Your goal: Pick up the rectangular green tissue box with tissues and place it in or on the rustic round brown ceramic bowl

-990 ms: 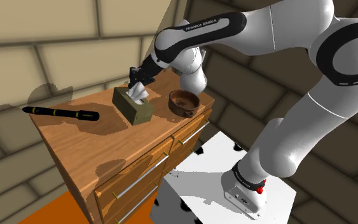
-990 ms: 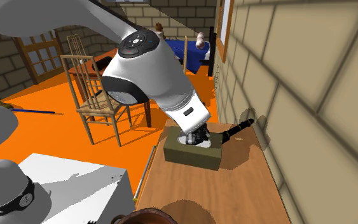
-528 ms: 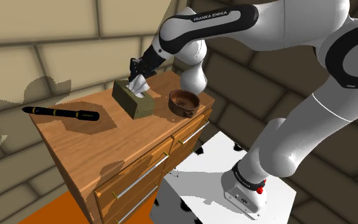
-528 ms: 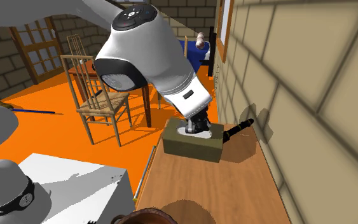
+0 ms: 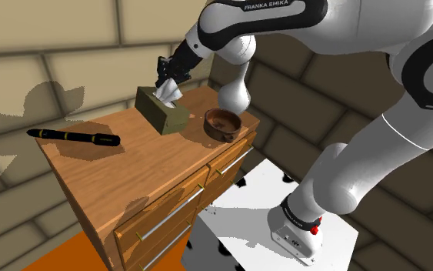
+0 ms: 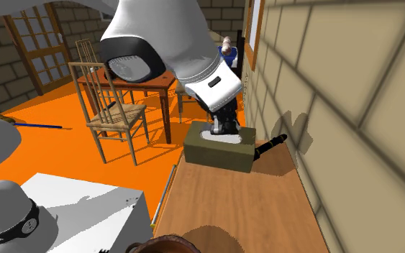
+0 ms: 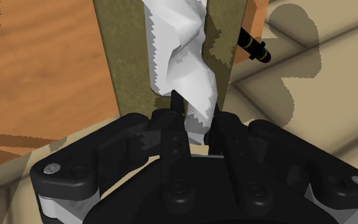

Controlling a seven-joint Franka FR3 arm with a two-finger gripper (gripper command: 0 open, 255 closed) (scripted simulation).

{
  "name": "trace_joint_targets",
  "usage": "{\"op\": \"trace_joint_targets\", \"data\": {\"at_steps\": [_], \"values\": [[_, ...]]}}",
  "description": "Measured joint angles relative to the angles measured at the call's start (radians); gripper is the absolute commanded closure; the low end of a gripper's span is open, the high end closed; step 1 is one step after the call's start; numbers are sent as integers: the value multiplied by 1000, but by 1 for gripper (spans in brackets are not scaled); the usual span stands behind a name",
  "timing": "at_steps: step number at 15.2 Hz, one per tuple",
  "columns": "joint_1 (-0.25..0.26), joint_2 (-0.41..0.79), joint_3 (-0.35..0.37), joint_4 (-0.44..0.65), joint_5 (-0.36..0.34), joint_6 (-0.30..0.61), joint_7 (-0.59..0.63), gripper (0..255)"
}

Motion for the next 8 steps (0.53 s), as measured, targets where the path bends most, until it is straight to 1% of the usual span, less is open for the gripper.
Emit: {"op": "trace_joint_targets", "data": {"at_steps": [2, 8], "values": [[-6, -16, -7, 4, -6, -23, 0, 255], [-54, -117, -92, -51, 5, -120, -108, 255]]}}
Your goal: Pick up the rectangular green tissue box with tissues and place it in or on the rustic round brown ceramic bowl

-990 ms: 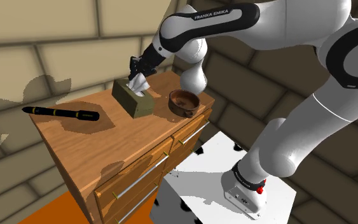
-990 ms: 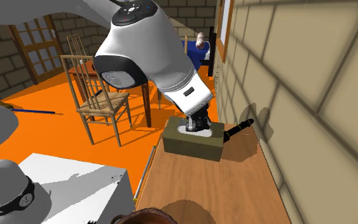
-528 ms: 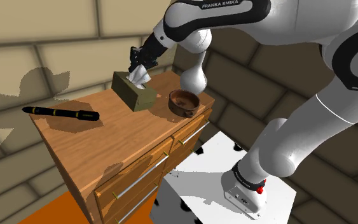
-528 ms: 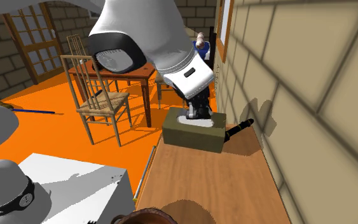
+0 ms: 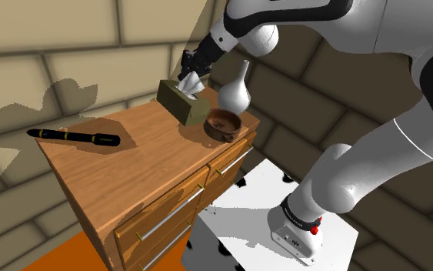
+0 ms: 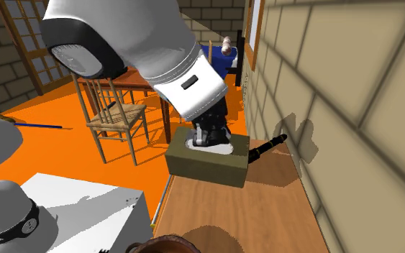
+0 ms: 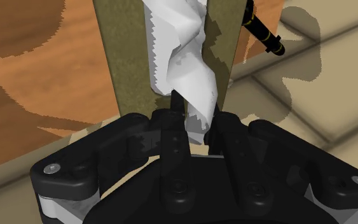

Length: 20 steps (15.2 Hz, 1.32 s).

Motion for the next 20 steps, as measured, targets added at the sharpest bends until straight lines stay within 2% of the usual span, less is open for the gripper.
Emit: {"op": "trace_joint_targets", "data": {"at_steps": [8, 16, 20], "values": [[-76, -91, -138, -23, -23, -147, -149, 255], [-147, -102, -281, 44, -61, -307, -288, 255], [-151, -97, -295, 17, -54, -287, -321, 255]]}}
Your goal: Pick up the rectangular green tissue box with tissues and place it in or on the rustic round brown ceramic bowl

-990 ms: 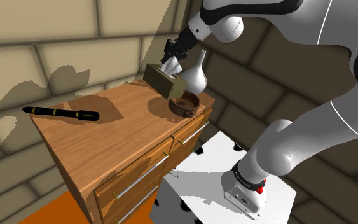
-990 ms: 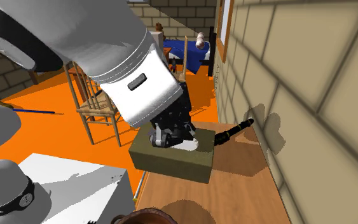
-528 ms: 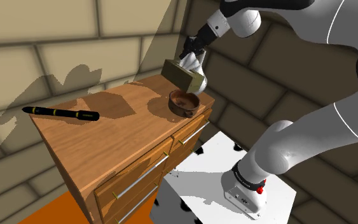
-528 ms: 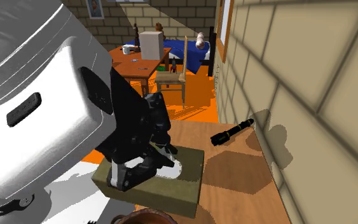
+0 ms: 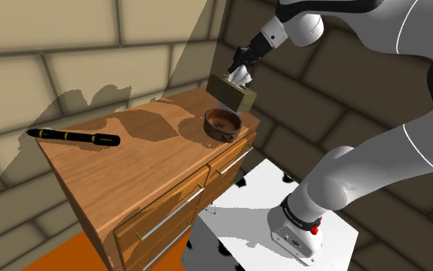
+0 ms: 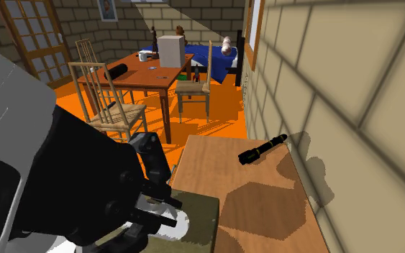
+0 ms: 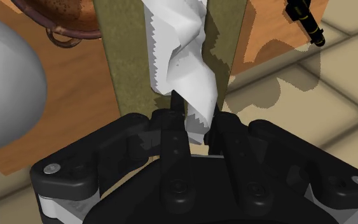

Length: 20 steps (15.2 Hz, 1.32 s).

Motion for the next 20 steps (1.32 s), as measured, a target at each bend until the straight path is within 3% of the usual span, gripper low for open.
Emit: {"op": "trace_joint_targets", "data": {"at_steps": [20], "values": [[30, 77, -27, -173, 111, 212, -170, 255]]}}
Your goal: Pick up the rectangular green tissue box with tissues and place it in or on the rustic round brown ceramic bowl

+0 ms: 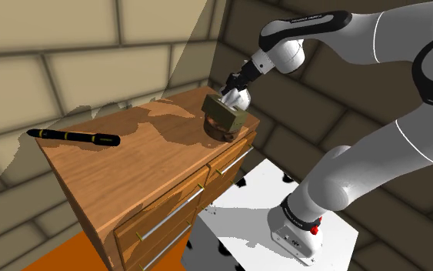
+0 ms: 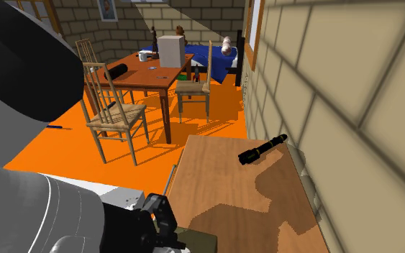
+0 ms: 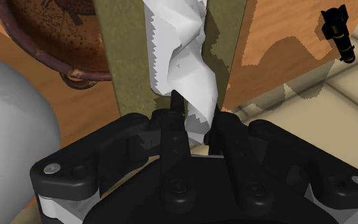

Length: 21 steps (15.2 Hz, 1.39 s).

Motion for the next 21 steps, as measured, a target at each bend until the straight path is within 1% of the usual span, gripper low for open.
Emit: {"op": "trace_joint_targets", "data": {"at_steps": [5, 6, 12, 14, 17, 21], "values": [[1, 1, 0, 0, 4, 4, -4, 255], [0, 1, -1, 0, 4, 4, -5, 0], [0, 5, -1, -4, 3, 3, -4, 0], [-12, -20, -3, 2, -20, -24, 10, 0], [-35, -58, -12, 29, -62, -89, 37, 0], [-43, -71, -16, 35, -75, -109, 42, 0]]}}
